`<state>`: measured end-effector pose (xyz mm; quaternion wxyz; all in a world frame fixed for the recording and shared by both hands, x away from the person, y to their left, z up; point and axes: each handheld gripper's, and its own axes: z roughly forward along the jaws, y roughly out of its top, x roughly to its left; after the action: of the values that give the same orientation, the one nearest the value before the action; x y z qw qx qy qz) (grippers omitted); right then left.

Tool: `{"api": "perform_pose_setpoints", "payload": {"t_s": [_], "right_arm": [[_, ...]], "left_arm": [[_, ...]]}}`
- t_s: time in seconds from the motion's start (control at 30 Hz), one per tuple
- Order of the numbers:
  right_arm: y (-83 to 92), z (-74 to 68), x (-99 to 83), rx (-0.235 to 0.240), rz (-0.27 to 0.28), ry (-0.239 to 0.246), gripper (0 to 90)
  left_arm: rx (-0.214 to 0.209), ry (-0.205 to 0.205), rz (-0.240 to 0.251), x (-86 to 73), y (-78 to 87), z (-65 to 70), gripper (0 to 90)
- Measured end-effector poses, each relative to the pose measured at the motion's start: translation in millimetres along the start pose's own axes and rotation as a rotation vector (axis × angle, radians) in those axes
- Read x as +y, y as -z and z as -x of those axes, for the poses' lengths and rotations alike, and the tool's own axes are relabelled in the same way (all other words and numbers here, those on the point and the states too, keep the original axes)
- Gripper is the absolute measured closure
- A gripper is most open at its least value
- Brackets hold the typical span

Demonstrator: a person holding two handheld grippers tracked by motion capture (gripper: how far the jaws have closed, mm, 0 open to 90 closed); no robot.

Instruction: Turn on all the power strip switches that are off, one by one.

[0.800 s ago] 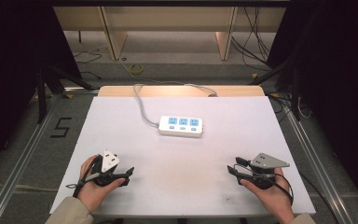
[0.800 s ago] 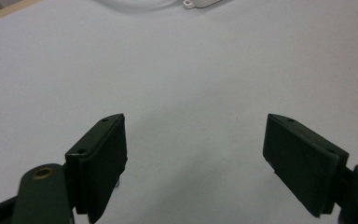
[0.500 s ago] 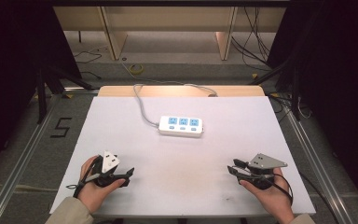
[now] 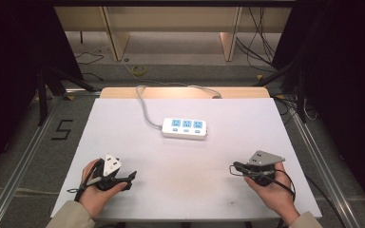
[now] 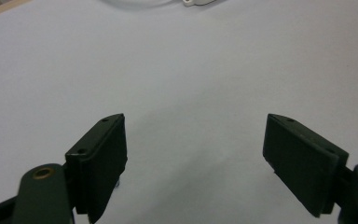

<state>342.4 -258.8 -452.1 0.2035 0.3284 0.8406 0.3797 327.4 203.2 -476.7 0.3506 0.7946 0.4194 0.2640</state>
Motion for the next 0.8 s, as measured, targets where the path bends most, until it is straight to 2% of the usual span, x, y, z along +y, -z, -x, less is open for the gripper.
{"api": "perform_pose_setpoints", "payload": {"t_s": [0.17, 0.2, 0.43, 0.63, 0.8], "right_arm": [[-6.4, 1.3, 15.8, 0.000, -0.035, 0.014, 90.0], [-9.5, 2.2, 23.7, 0.003, -0.048, 0.020, 90.0], [-19.7, 8.3, 45.0, 0.017, -0.099, 0.015, 90.0], [-27.6, 11.3, 61.7, 0.018, -0.122, 0.019, 90.0], [-37.3, 13.1, 71.8, 0.021, -0.135, 0.003, 90.0]], "left_arm": [[-0.001, 0.001, 0.001, -0.1, -0.1, 0.4, 21.4], [-0.002, 0.002, -0.001, -0.2, -0.2, -0.1, 21.4], [0.000, 0.006, -0.006, -0.3, -0.1, -1.9, 21.1], [0.001, 0.004, -0.005, 0.2, -0.4, -0.6, 21.2], [0.001, 0.003, -0.006, 0.3, -0.8, -1.1, 21.3]]}}
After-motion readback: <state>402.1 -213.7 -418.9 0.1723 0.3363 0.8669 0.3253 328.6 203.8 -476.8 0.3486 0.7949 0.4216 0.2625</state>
